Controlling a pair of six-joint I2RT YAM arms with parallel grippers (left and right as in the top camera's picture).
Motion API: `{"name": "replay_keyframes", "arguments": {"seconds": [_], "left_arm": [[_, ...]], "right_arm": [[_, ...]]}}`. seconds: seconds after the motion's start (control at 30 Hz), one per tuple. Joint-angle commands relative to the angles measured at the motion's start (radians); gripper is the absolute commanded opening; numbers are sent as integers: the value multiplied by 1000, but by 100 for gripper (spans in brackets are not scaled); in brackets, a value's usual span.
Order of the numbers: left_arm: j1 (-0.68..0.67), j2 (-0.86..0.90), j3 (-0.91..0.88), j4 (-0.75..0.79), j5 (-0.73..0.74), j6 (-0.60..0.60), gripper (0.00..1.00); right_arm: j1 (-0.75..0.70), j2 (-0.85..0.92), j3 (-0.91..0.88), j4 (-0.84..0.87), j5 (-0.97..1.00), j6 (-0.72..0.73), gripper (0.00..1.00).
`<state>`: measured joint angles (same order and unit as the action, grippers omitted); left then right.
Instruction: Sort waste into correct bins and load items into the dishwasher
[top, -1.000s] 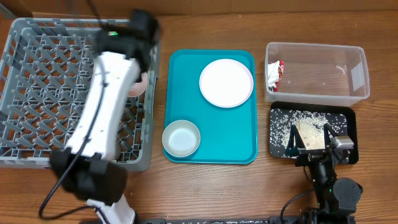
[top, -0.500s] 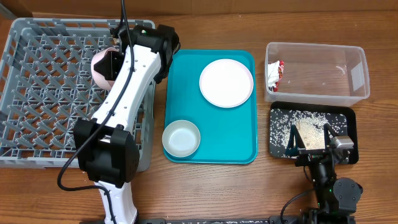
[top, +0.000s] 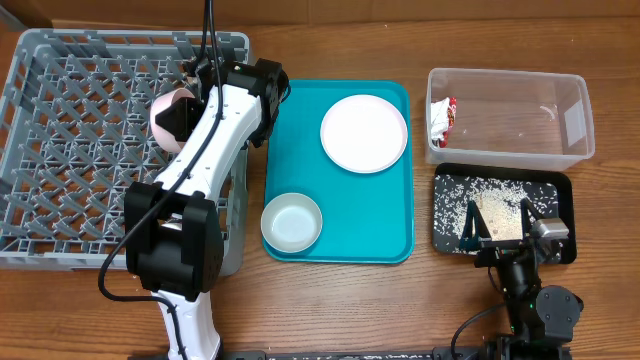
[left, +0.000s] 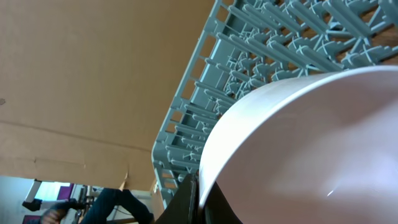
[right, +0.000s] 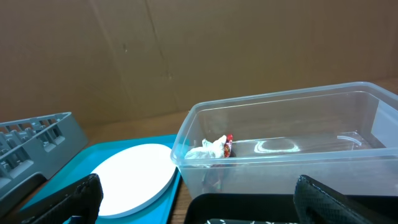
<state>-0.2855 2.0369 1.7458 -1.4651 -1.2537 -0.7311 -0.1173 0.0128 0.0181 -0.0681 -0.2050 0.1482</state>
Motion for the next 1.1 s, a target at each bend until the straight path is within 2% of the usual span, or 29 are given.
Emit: {"name": "replay_keyframes", "arguments": {"seconds": [0.0,0.2,0.77,1.07], "left_arm": [[5,5,-23,23,-39,-32,4],[2,5,-80,80,-59,-4,4],[0,5,-116,113,-87,5,4],[-30,5,-165,190,-61,61,4]], "right_arm": [[-4,-10,-10,7,5,-7,100],[-4,-10,-10,7,5,-7,100],[-4,-10,-10,7,5,-7,100],[-4,-10,-10,7,5,-7,100]]}}
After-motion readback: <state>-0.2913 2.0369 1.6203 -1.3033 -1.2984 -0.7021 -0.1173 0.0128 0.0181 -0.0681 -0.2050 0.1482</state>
